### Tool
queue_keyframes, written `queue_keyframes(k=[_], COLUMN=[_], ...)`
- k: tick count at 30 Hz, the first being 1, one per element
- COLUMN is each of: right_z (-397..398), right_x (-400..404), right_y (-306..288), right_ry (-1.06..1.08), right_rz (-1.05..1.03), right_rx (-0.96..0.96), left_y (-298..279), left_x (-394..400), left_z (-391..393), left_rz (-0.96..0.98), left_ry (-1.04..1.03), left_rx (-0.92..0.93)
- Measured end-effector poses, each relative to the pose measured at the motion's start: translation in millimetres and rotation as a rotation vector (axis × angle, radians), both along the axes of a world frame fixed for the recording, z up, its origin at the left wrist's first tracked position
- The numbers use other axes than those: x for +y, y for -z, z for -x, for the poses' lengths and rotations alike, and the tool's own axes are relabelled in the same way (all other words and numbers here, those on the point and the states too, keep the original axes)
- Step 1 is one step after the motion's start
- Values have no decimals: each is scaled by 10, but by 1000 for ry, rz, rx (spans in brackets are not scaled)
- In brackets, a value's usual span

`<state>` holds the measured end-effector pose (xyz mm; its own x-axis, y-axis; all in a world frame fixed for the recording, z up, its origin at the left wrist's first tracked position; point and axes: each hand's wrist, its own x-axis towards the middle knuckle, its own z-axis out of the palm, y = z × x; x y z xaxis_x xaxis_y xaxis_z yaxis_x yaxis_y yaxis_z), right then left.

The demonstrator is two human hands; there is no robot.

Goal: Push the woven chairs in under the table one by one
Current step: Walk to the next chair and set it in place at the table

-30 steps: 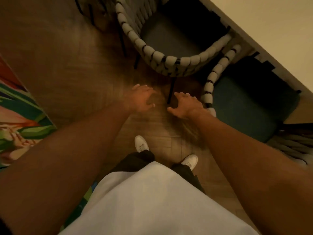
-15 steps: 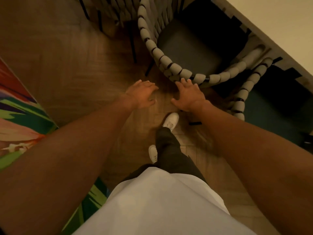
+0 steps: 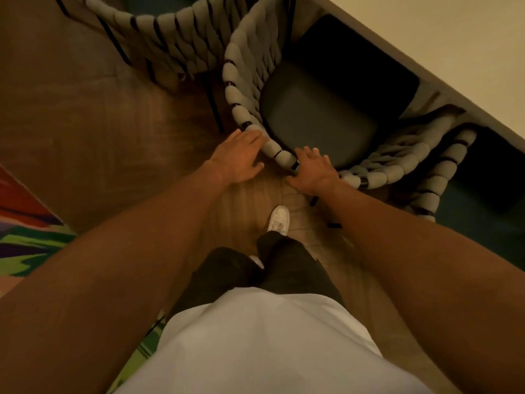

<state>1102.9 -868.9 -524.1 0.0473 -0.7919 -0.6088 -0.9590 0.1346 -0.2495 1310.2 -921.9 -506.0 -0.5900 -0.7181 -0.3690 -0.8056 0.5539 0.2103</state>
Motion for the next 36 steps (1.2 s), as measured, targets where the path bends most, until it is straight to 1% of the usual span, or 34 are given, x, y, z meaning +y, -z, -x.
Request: queue_keyframes(k=[3,7,9,12,15,18,21,26,31,36], right_z=[-10,-32,-80,-178,-272,-308,-347,-445,-542,-449], right_x=[-123,-235,-274,-304,-308,-294,-293,-261,-171,-230], right_y=[92,252,311,366,334,251,204,217,272,303], right_ry=[45,154,230,299,322,353,356,361,322,241], right_rz=[-25,-104,-145,-177,-159,-136,-154,-180,-118,-79], right_rx=[3,-23,-34,36,111,114,118,126,133,143], left_y=[122,373,462,548,560,530,475,432,416,411], left_x=[-275,-702,-927,-1206,-1294,-1265,-1246,-1214,-1140,-1186], left_z=[16,126,233,368,351,303,295,252,98,124], left_rz=[-6,-34,-65,-90,-72,-26,-19,-47,-64,-52], left_ry=[123,342,482,643,685,755,790,793,765,752], left_rx=[-49,-59,-147,-277,-290,-254,-274,-309,-301,-283])
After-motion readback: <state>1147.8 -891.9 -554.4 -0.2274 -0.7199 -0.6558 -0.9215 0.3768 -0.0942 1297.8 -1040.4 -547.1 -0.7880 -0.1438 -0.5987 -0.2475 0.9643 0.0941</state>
